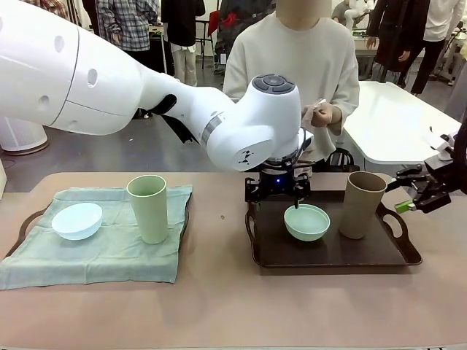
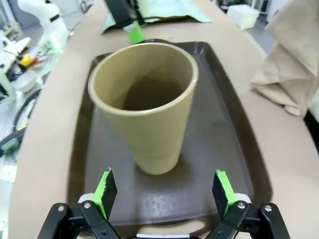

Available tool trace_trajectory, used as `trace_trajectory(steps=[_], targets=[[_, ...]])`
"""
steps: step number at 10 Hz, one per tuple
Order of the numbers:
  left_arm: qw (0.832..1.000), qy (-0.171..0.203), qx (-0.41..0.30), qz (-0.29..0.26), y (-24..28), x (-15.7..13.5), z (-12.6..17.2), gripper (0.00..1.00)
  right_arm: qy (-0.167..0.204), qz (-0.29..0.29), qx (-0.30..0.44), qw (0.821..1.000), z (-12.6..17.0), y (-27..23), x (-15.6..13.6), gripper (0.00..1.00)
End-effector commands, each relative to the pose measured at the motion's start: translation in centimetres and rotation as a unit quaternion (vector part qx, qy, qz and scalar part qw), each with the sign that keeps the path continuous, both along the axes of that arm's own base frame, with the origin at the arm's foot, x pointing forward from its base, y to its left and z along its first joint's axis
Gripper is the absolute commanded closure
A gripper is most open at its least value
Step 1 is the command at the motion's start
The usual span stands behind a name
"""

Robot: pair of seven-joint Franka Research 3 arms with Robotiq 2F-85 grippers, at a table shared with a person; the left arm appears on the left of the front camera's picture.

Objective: Set up a tray with a mat and arrange the tableware.
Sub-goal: Pick up the Picnic Bowl and Reusable plastic cup from the Handle tray in front of the human's position and hold them in the air.

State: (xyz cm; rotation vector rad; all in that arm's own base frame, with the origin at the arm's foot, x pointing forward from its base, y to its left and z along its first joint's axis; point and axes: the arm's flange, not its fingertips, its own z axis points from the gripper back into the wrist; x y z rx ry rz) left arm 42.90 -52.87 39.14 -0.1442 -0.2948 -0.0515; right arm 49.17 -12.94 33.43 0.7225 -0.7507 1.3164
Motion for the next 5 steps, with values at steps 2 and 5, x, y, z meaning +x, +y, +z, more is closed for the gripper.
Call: trace_trajectory(steps=[2, 5], targets=[[0.999, 0.032, -0.013, -0.031, 0.3, -0.3, -0.6, 0.0, -0.024, -0.028, 0.01, 0.999, -1.6, 1.5, 1.0, 0.0], [0.998, 0.043, -0.015, -0.031, 0.0, 0.7, -1.3, 0.0, -0.007, -0.039, 0.022, 0.999, -2.3, 2.5, 1.7, 0.0]])
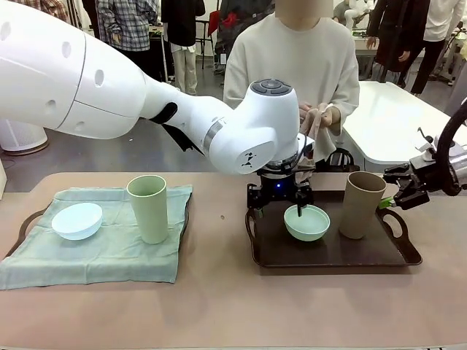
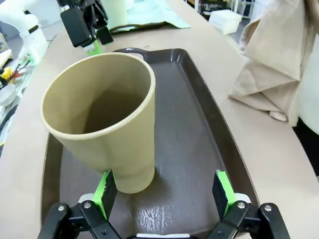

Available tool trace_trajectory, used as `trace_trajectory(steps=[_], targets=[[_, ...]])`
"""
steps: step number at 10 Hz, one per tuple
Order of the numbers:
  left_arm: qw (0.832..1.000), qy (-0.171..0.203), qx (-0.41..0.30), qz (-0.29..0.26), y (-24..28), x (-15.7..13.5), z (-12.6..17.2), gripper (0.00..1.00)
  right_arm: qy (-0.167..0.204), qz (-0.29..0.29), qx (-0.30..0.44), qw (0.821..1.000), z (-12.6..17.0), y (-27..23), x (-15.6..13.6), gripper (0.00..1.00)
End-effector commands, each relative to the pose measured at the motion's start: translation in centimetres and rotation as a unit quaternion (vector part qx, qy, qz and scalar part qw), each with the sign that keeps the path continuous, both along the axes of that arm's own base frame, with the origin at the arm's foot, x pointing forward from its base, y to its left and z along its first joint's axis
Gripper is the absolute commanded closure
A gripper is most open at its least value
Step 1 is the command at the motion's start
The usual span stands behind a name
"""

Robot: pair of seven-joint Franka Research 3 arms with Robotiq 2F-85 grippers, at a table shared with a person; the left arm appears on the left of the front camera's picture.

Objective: Set up a tray with a mat and arrange the tableware.
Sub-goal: Pick up the Picnic Bowl and Reusable plastic cup from the Handle tray in front of the human's position and hold them in the air.

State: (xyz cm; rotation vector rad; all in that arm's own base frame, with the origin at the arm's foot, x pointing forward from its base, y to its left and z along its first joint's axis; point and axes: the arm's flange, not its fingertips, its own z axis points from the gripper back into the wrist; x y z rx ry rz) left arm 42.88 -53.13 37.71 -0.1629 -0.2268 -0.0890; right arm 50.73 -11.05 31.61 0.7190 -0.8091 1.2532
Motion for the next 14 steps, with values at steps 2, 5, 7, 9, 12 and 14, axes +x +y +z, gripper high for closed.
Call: trace_trajectory(steps=[2, 5, 7, 9, 12, 14], targets=[[1.0, 0.018, -0.013, -0.005, 0.2, 1.6, -0.4, 0.0, 0.007, 0.003, -0.002, 1.0, -0.8, 1.1, 0.1, 0.0], [1.0, 0.023, -0.015, 0.006, 0.0, 2.5, -0.9, 0.0, 0.026, 0.029, -0.023, 0.999, -1.0, 1.3, -0.8, 0.0], [1.0, 0.023, -0.013, 0.006, 0.1, 2.6, -1.1, 0.0, 0.03, 0.041, -0.022, 0.998, -0.7, 1.1, -1.6, 0.0], [0.999, 0.03, -0.009, 0.006, -0.4, 2.9, -1.5, 0.0, 0.025, 0.031, -0.02, 0.999, -0.7, 1.4, -1.8, 0.0], [0.999, 0.036, -0.003, 0.01, -0.8, 3.1, -2.2, 0.0, 0.028, 0.031, -0.011, 0.999, -1.0, 2.4, -1.7, 0.0], [0.999, 0.04, -0.001, 0.012, -0.8, 3.4, -2.4, 0.0, 0.028, 0.037, -0.011, 0.999, -0.9, 3.3, -1.7, 0.0]])
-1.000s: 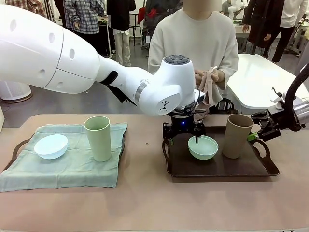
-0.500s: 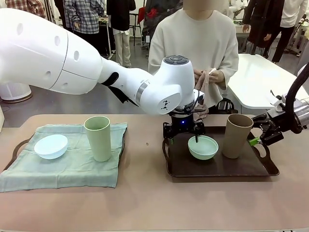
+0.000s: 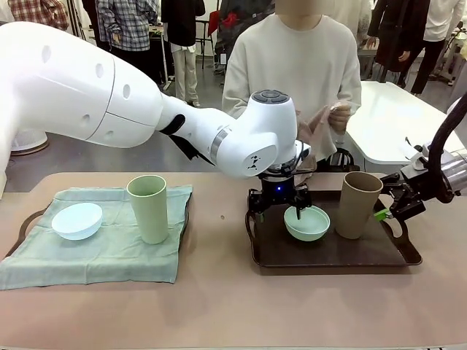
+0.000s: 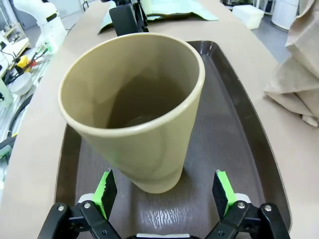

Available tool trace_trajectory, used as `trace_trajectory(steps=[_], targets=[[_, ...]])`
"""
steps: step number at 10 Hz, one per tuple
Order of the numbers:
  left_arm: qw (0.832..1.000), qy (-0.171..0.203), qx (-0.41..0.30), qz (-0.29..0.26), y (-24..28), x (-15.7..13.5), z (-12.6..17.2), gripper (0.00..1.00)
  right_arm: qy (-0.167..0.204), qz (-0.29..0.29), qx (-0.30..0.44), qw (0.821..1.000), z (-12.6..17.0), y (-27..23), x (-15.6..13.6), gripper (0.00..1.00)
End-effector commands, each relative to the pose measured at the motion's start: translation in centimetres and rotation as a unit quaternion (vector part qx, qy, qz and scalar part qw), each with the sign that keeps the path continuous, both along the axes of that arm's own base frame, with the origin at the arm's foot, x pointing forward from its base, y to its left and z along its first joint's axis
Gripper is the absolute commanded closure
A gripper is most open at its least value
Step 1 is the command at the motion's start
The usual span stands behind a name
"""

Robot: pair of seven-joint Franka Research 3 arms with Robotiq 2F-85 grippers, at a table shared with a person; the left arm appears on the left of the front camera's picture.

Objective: Set up a tray with a mat and arrange the tableware.
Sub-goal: Pick up the Picnic Bowl and Reusable plastic cup from the Handle tray in front of the human's position and hold them in the air.

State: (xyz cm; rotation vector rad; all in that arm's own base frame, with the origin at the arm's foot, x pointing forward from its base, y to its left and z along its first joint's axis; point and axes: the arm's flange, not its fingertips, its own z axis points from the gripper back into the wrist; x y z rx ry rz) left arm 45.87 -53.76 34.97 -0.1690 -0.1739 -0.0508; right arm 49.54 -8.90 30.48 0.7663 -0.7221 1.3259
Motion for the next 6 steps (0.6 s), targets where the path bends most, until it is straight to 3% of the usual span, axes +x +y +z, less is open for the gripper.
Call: trace_trajectory(steps=[1, 6], targets=[[1.0, 0.014, 0.002, -0.006, -0.2, 0.5, 0.1, 0.0, 0.001, -0.009, 0.005, 1.0, 0.3, 1.4, -0.4, 0.0], [1.0, 0.02, -0.003, -0.007, 0.0, 1.6, -0.8, 0.0, 0.024, -0.002, 0.017, 1.0, -0.2, 3.4, 0.7, 0.0]])
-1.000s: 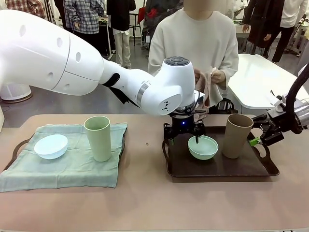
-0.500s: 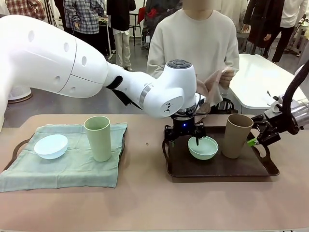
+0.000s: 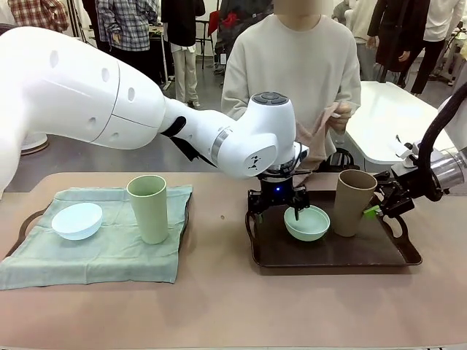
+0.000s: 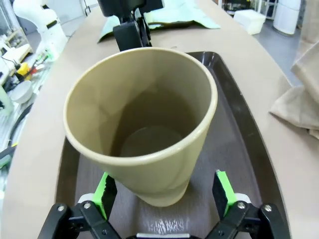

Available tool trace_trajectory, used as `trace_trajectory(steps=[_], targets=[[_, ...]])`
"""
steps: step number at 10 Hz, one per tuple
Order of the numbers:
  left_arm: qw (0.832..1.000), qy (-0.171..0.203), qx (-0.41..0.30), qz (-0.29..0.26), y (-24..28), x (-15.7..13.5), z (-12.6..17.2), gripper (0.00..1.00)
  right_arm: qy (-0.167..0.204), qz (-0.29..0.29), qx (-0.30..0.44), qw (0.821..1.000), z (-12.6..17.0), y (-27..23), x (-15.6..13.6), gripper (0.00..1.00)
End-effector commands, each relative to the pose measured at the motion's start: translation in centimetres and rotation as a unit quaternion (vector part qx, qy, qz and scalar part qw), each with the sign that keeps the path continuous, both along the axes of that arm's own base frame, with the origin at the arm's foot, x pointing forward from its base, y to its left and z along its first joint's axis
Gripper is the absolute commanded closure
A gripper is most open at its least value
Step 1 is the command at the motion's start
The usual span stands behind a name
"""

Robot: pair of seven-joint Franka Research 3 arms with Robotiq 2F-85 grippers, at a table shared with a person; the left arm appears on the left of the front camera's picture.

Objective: Set up a tray with a mat and arrange the tableware.
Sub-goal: Pick up the Picnic Bowl and Reusable plastic cup from the Handle tray in front of the human's position and hold them in the air.

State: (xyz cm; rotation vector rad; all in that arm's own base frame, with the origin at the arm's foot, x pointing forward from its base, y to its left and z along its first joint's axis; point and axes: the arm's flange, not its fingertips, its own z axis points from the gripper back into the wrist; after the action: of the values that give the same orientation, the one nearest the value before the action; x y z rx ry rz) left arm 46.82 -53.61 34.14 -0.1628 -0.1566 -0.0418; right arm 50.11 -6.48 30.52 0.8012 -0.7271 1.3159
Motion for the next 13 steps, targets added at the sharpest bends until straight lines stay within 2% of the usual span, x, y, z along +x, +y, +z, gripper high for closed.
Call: trace_trajectory(steps=[1, 8, 9, 10, 11, 12, 13], targets=[[1.0, 0.01, -0.008, -0.007, -0.2, 0.7, -0.1, 0.0, 0.026, 0.006, -0.003, 1.0, -0.6, 1.5, 0.1, 0.0], [1.0, 0.007, -0.008, -0.003, -0.4, 2.0, -0.9, 0.0, 0.039, 0.022, -0.005, 0.999, -1.2, 2.8, 0.6, 0.0], [1.0, -0.006, -0.022, -0.007, -0.4, 2.0, -1.2, 0.0, 0.034, 0.035, -0.011, 0.999, -1.3, 2.6, 0.4, 0.0], [0.999, -0.021, -0.041, -0.028, -0.5, 1.8, -0.9, 0.19, 0.035, 0.038, -0.011, 0.999, -1.3, 2.7, 0.5, 0.59], [0.998, -0.02, -0.043, -0.034, -0.7, 1.3, -0.7, 0.59, 0.036, 0.036, -0.01, 0.999, -1.3, 2.5, 0.5, 0.59], [0.998, -0.018, -0.046, -0.038, -0.9, 1.2, -0.4, 0.78, 0.037, 0.035, -0.009, 0.999, -1.3, 2.6, 0.6, 1.0], [0.998, -0.016, -0.047, -0.039, -0.9, 1.1, -0.6, 1.0, 0.039, 0.036, -0.011, 0.999, -1.4, 2.4, 0.5, 0.64]])
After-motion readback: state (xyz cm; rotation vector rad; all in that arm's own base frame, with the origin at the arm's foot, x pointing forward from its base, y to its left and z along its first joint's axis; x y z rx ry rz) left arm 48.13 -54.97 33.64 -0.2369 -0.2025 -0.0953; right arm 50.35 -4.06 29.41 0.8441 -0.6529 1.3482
